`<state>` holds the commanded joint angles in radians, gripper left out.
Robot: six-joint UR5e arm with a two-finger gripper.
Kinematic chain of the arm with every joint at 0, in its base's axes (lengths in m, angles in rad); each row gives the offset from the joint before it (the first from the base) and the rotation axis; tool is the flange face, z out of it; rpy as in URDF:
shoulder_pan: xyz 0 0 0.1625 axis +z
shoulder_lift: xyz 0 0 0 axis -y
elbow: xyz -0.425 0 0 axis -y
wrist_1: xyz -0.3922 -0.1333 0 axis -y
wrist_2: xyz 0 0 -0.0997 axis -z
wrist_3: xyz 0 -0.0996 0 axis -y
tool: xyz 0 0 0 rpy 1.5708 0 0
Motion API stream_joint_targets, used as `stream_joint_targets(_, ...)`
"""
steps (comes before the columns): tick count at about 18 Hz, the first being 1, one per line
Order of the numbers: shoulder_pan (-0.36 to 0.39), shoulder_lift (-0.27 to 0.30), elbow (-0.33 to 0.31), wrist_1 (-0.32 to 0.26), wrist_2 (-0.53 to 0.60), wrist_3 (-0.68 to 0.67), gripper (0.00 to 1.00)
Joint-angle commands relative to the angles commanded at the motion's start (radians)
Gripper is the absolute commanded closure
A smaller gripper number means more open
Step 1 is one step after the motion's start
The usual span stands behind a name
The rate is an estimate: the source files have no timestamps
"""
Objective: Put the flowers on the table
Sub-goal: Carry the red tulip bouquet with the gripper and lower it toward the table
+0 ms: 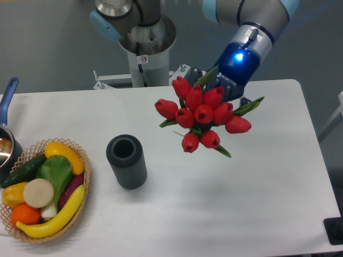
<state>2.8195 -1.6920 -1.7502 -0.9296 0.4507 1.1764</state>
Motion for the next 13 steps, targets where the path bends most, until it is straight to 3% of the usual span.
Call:
stream_joint_targets(8, -0.044, -0.052, -0.006, -0.002, 0.304, 0.226, 0.5)
stream_joint_targets(13, -0.07, -0.098, 0.028, -0.003, 0.442, 0.319, 0.5)
